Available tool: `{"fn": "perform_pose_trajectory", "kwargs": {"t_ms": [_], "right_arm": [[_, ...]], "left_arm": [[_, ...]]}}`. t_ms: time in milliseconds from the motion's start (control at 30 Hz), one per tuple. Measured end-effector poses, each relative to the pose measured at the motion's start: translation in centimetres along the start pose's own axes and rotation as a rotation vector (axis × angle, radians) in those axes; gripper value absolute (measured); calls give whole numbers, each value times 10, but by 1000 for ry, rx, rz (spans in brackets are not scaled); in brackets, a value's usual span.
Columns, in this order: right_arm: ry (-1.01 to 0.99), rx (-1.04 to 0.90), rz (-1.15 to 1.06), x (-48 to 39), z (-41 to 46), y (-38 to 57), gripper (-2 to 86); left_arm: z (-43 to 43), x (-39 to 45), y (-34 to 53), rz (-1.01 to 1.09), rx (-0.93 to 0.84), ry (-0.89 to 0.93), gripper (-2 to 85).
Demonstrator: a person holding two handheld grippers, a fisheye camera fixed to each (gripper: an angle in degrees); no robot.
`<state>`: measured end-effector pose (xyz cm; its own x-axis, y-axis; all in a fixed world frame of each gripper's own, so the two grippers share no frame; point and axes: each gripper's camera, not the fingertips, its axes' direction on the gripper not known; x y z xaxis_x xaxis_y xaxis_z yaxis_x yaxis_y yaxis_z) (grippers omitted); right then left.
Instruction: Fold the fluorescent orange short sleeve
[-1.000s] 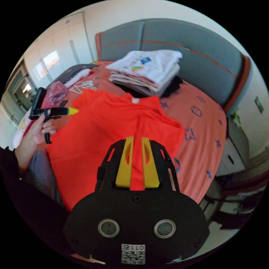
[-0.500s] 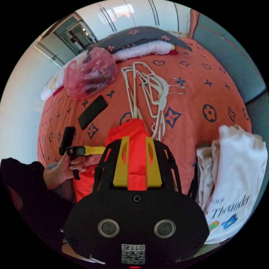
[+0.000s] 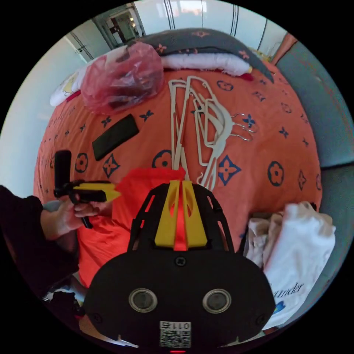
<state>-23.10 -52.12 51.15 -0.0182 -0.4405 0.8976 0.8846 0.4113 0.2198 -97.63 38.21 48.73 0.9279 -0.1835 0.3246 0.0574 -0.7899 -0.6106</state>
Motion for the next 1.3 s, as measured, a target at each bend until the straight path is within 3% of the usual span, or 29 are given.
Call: {"fn": "perform_pose_trajectory", "kwargs": {"t_ms": [167, 300, 367, 467, 567, 733, 867, 1000, 1100, 1167, 1300], "right_arm": [[9, 242, 155, 29, -24, 73, 21], [-127, 341, 346, 53, -14, 133, 33], [-137, 303, 417, 55, -2, 154, 47], [-96, 39, 564, 61, 33, 178, 99], [-170, 108, 660, 66, 28, 199, 119], [-6, 374, 730, 53, -11, 200, 51], [-27, 283, 621, 55, 4, 163, 27], [112, 6, 511, 58, 45, 122, 35], [183, -130, 466, 57, 66, 112, 39], [204, -156, 456, 55, 72, 113, 31], [261, -95, 472, 50, 73, 125, 21]], "left_arm": [[12, 82, 2, 512, -245, -129, 1], [56, 120, 39, 841, -645, -188, 4], [74, 124, 57, 888, -813, -184, 7], [87, 120, 67, 840, -1023, -122, 21], [70, 121, 51, 763, -997, -7, 35], [32, 107, 10, 535, -669, 154, 36], [46, 101, 14, 466, -709, 307, 25], [78, 114, 35, 537, -809, 133, 24], [98, 120, 49, 546, -822, 126, 23], [109, 125, 58, 581, -826, 74, 20], [134, 143, 84, 764, -882, -216, 6]]}}
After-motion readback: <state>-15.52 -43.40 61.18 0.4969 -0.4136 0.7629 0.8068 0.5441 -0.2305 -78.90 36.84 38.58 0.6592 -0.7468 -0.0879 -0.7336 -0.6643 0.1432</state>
